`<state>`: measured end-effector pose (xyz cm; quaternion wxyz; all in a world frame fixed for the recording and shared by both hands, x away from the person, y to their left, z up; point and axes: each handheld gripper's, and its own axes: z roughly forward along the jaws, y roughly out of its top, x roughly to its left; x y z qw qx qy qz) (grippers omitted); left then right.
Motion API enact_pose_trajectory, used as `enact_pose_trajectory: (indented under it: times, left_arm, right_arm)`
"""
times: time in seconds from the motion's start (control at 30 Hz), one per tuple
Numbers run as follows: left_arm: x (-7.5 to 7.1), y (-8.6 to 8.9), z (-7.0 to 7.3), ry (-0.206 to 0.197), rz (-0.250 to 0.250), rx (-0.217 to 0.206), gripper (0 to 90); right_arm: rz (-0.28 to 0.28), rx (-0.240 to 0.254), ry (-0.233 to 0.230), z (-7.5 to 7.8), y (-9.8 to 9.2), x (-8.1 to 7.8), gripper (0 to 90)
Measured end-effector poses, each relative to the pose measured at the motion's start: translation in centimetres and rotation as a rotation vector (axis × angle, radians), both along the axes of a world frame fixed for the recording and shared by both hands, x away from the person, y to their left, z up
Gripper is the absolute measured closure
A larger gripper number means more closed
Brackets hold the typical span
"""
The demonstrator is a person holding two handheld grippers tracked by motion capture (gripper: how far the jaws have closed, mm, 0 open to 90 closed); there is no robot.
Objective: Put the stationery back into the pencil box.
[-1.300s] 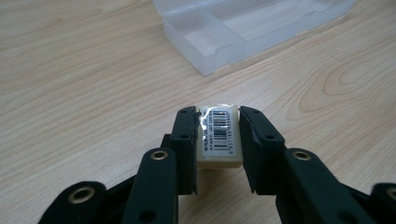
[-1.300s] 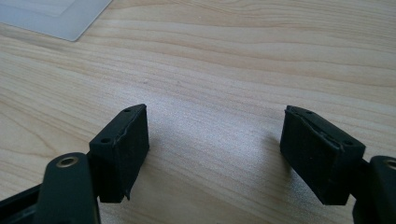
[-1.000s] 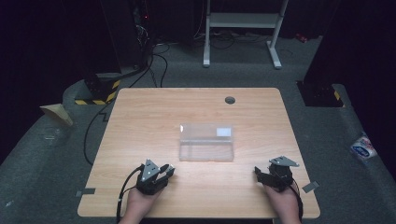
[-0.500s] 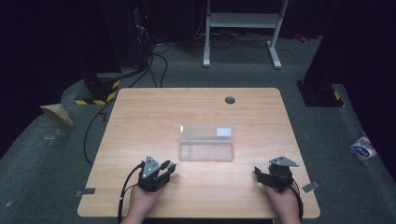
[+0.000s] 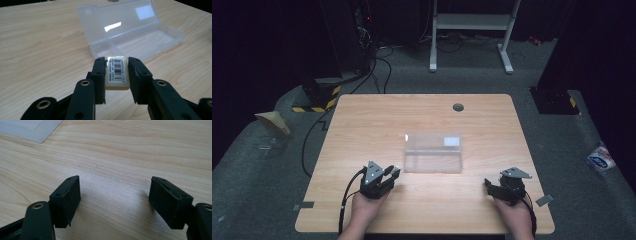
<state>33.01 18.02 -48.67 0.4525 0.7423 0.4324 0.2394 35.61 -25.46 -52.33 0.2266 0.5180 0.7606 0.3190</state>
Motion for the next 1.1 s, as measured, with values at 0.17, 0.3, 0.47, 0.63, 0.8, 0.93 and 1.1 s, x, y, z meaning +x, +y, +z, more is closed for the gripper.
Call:
enact_pose_trajectory:
  times: [0.17, 0.3, 0.47, 0.63, 0.8, 0.93, 1.1]
  left_arm:
    - [0.4, -0.2, 0.3, -0.004, -0.009, 0.000, 68.1]
    - [0.7, -0.3, 0.4, 0.004, -0.011, -0.010, 68.1]
    - [1.2, -0.7, 0.5, 0.018, -0.017, -0.022, 68.0]
    - [1.4, -1.3, 0.6, 0.020, -0.020, -0.028, 68.0]
    - [1.8, -2.0, 1.0, 0.015, -0.017, -0.040, 68.0]
    - [2.1, -2.3, 1.0, 0.021, -0.009, -0.025, 68.0]
    - [2.5, -2.8, 1.3, 0.020, -0.015, -0.029, 68.1]
  right_arm:
    - [-0.001, -0.001, 0.000, 0.0, 0.0, 0.0, 25.1]
    - [-0.001, -0.001, 0.000, 0.0, 0.0, 0.0, 25.2]
    - [-0.006, -0.002, -0.001, 0.0, 0.0, 0.0, 25.3]
    - [-0.005, -0.002, -0.001, 0.0, 0.0, 0.0, 25.4]
    - [-0.007, 0.001, -0.002, 0.0, 0.0, -0.1, 25.7]
    - [-0.006, 0.000, -0.003, 0.0, 0.0, -0.1, 25.7]
    - [-0.003, -0.002, -0.003, 0.0, 0.0, -0.2, 25.9]
